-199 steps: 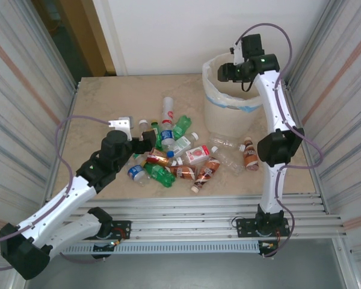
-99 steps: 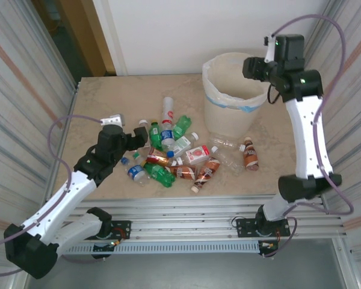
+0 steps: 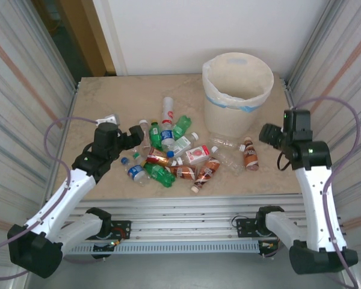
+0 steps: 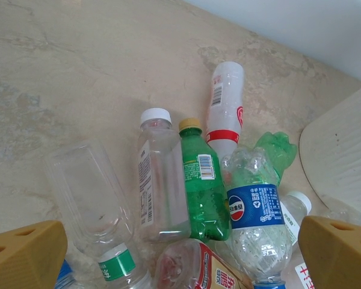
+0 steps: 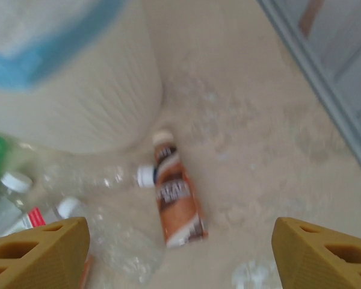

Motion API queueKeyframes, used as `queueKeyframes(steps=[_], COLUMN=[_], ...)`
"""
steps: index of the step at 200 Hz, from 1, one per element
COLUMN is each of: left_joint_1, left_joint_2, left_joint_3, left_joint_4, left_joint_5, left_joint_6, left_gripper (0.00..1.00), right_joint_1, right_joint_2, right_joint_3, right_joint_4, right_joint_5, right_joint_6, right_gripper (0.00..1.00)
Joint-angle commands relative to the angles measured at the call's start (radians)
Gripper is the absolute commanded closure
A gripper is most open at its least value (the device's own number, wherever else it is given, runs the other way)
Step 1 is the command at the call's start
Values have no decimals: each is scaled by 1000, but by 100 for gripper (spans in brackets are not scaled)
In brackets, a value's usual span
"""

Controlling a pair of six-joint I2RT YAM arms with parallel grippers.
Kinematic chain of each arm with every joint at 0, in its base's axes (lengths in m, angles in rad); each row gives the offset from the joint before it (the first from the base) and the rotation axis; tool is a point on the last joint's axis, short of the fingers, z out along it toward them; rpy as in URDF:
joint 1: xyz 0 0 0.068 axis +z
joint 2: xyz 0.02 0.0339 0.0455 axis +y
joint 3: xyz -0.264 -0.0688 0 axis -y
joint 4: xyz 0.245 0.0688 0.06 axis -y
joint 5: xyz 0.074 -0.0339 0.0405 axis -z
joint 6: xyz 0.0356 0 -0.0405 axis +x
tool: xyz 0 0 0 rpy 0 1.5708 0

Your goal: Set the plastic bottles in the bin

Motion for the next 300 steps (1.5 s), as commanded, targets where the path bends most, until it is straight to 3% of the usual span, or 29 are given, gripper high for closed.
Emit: queueKeyframes(steps=[1, 63, 158, 234, 300], left_joint_1=[12, 23, 31, 37, 40], left_joint_2=[-9, -14, -25, -31, -36], left_joint_3=[-11, -35, -47, -41, -34], left_joint_4=[-14, 5, 11, -1, -15], left_joint_5=[10, 10, 14, 14, 11], left_joint_6=[-9, -36, -47, -48, -45], left_gripper=[1, 1, 1, 1, 1], right_joint_1=[-14, -61, -134, -148, -167], right_joint_2=[-19, 132, 354, 500, 605], right_joint_3=[-111, -302, -312, -324, -322], right_joint_4=[-26, 121, 253, 356, 378], right_joint_5=[-103, -266, -278, -351, -308], right_joint_6=[106, 127, 66, 54, 83], right_gripper=[21, 16, 15, 19, 30])
